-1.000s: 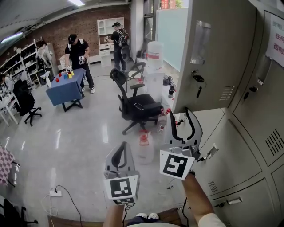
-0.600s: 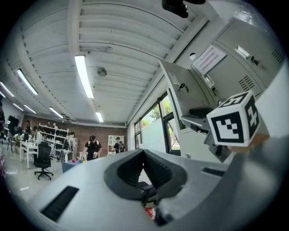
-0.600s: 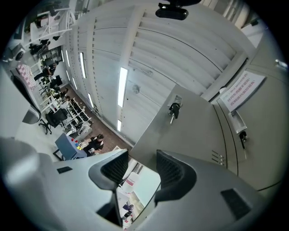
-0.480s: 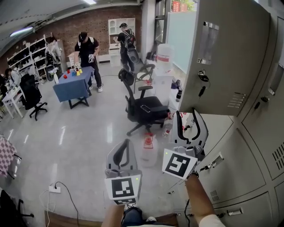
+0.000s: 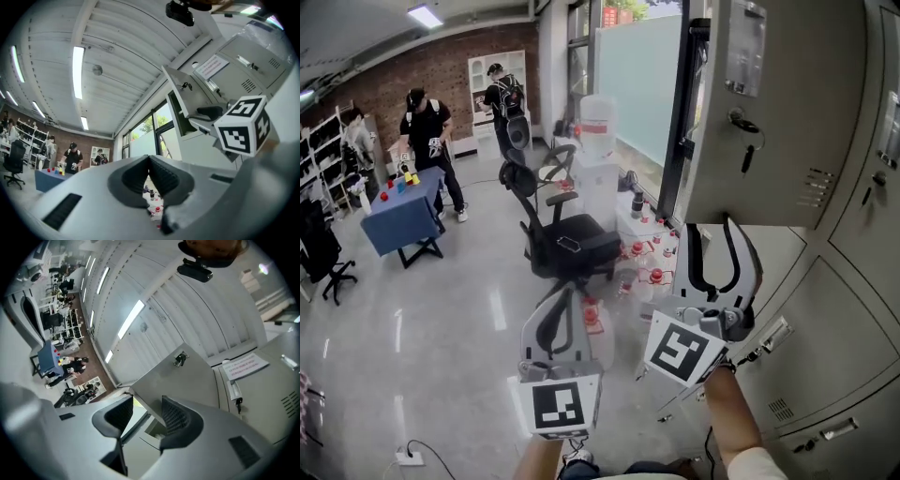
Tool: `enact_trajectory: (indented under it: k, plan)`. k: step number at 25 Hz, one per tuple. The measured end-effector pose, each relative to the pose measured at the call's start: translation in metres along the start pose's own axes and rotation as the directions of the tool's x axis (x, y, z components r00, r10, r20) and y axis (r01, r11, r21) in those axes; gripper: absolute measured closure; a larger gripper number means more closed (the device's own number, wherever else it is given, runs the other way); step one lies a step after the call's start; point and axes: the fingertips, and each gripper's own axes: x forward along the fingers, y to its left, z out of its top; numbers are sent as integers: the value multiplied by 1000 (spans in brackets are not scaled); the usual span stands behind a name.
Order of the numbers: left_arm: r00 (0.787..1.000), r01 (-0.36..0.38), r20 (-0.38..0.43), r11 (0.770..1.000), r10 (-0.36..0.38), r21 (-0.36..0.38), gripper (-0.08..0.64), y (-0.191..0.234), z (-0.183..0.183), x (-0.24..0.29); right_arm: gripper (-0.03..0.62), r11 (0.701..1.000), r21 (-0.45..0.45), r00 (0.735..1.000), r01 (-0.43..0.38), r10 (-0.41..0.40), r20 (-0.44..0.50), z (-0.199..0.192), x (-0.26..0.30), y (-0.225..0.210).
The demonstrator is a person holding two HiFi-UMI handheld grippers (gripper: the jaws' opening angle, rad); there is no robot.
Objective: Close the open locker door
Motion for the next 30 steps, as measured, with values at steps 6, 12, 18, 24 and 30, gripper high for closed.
enact_trajectory:
  k: [6,12,18,24,30]
  plan:
    - [992,129,4,991,-129,-33,558,28,-21,47,391,992,-88,989,93,-102,-108,-20,32,9]
    - [975,222,23,974,-222,-43,558,50,-28,79,391,968,-219,968,121,-164,-190,-41,59,10]
    - [966,257,13,966,-257,-38,558,64,-50,100,391,950,-282,947,135,-208,-245,-61,76,11]
    - [957,288,11,954,-288,-85,558,55,-62,133,391,935,-316,932,160,-249,-265,-79,89,12]
    - [936,351,28,931,-350,-97,558,33,-69,177,391,902,-391,904,182,-310,-294,-96,102,10]
